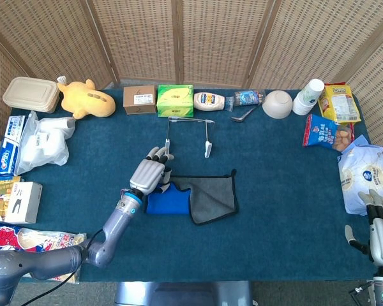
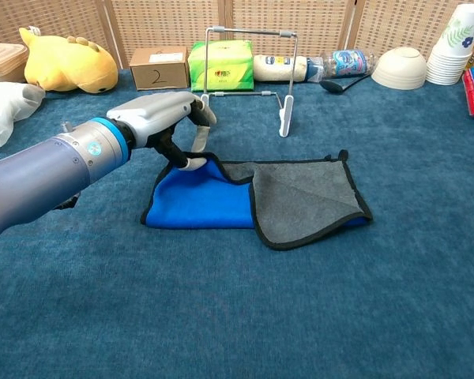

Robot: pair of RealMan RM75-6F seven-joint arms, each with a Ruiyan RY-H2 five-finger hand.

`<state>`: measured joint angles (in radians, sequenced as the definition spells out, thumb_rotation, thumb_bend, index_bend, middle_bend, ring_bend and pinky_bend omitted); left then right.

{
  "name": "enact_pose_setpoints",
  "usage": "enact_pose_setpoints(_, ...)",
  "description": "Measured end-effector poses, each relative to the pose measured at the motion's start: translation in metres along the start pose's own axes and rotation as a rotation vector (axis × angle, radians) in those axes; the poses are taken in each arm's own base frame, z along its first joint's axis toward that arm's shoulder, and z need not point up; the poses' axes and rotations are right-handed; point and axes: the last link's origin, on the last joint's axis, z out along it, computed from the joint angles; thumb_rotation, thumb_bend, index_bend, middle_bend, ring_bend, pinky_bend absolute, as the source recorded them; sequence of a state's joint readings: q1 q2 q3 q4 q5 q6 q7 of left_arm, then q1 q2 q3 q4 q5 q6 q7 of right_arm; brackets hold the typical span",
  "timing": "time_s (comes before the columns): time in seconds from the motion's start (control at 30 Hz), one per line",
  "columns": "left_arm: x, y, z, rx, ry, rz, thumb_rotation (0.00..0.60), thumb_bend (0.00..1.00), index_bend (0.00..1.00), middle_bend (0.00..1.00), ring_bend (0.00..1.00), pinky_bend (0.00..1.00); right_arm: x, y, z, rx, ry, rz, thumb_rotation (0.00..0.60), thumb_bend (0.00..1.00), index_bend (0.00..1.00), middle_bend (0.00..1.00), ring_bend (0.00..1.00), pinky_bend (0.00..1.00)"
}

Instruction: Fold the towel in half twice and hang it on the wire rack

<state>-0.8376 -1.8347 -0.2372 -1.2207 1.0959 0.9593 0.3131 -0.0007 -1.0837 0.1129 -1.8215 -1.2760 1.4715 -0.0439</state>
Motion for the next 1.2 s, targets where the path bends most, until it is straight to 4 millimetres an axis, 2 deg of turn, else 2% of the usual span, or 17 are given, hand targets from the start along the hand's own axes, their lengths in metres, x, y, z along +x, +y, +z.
enact_pose_setpoints(0.17, -0.002, -0.008, -0.006, 0.018, 0.000, 0.004, 0.600, 0.43, 0.63, 0.20, 0.00, 0.00, 0.000, 0.000, 0.000, 0.000, 0.000, 0.000, 0.600, 0.38, 0.12, 0.03, 0.00, 0.00)
enact_pose_setpoints(0.27, -0.003, -0.012, -0.009, 0.028, -0.003, 0.007, 0.600, 0.43, 0.58, 0.19, 0.00, 0.00, 0.000, -0.001, 0.000, 0.004, -0.002, 0.001, 0.600, 0.38, 0.12, 0.03, 0.00, 0.00)
enact_pose_setpoints(0.47, -0.002, -0.013, -0.008, 0.034, 0.007, 0.001, 0.600, 0.41, 0.37, 0.12, 0.00, 0.00, 0.000, -0.002, -0.001, 0.004, -0.001, 0.001, 0.600, 0.38, 0.12, 0.03, 0.00, 0.00)
enact_pose_setpoints(0.73, 0.002, -0.009, -0.006, 0.021, 0.040, -0.005, 0.600, 0.40, 0.21, 0.03, 0.00, 0.00, 0.002, -0.002, -0.002, -0.002, 0.003, 0.002, 0.600, 0.38, 0.11, 0.03, 0.00, 0.00)
enact_pose_setpoints(0.9, 0.000, -0.012, -0.008, 0.028, 0.043, 0.018, 0.600, 0.40, 0.16, 0.02, 0.00, 0.00, 0.002, -0.002, -0.003, 0.000, 0.001, 0.002, 0.600, 0.39, 0.12, 0.03, 0.00, 0.00)
enact_pose_setpoints(1.2, -0.005, -0.016, -0.004, 0.053, 0.040, 0.061, 0.600, 0.42, 0.15, 0.02, 0.00, 0.00, 0.002, -0.001, -0.005, -0.008, 0.004, 0.004, 0.600, 0.38, 0.12, 0.03, 0.00, 0.00)
